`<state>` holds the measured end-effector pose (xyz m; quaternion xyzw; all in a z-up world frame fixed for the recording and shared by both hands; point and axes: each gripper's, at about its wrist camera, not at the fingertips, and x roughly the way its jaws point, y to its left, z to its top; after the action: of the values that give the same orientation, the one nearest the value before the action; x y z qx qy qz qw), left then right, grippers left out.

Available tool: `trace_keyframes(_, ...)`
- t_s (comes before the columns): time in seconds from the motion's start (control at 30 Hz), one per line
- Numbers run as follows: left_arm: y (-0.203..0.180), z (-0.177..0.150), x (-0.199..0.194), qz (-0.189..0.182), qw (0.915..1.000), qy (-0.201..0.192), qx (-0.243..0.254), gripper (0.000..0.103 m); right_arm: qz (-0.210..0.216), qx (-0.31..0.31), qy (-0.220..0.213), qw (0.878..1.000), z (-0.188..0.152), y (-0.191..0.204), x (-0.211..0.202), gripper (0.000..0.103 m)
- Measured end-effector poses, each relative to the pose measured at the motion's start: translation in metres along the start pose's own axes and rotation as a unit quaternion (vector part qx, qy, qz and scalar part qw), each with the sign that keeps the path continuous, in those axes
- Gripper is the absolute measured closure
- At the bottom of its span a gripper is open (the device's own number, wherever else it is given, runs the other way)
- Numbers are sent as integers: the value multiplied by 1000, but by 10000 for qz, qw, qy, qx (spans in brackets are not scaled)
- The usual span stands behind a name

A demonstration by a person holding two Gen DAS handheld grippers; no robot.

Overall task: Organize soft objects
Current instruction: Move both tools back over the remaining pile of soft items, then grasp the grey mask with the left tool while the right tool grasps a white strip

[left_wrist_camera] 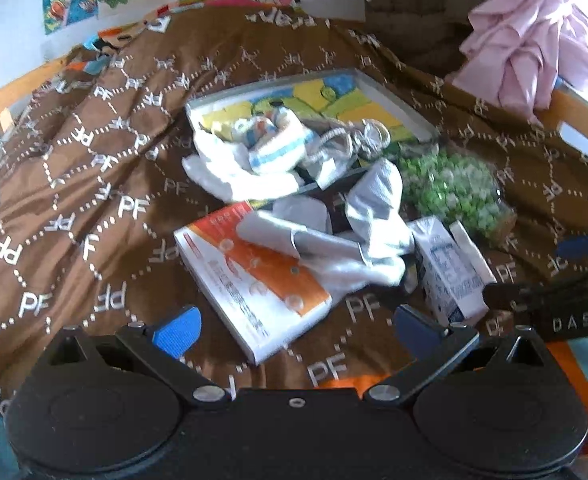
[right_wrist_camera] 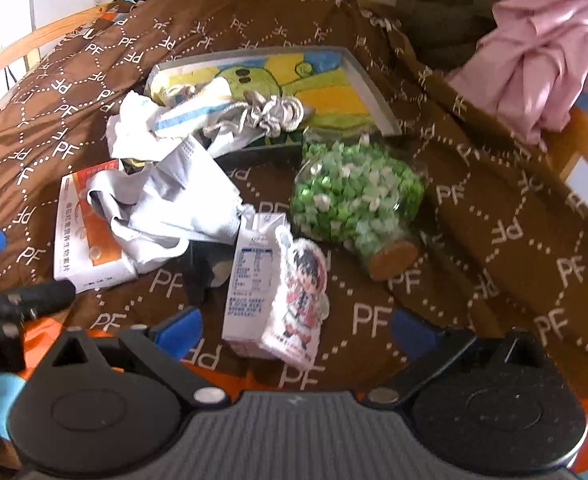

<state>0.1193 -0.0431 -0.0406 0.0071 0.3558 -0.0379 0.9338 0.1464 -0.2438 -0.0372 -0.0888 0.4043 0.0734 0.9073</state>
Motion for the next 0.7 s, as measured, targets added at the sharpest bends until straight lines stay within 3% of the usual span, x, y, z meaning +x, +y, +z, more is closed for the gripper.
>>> trace_keyframes(0.2,-2,12,4,-55,9993,-301,228,1,10,60,-47,10000,3,-6,2,0)
trace_keyframes(0.3,-8,25,7,-234,9953,-630,693,1,43,363,17,9993,7,-23,7,0)
trace_keyframes(0.4,-14,36,13,-562,9863,-937,1237,1,351,907,12,9953,12,-47,10,0)
trace_keyframes(0.53,-14,49,33,-1189,9787,-863,1435,1,767,1376,44,9875,15,-65,17,1)
trace_keyframes(0.7,-9,60,59,-1363,9776,-754,1413,1,1018,1591,325,9815,12,-64,31,6)
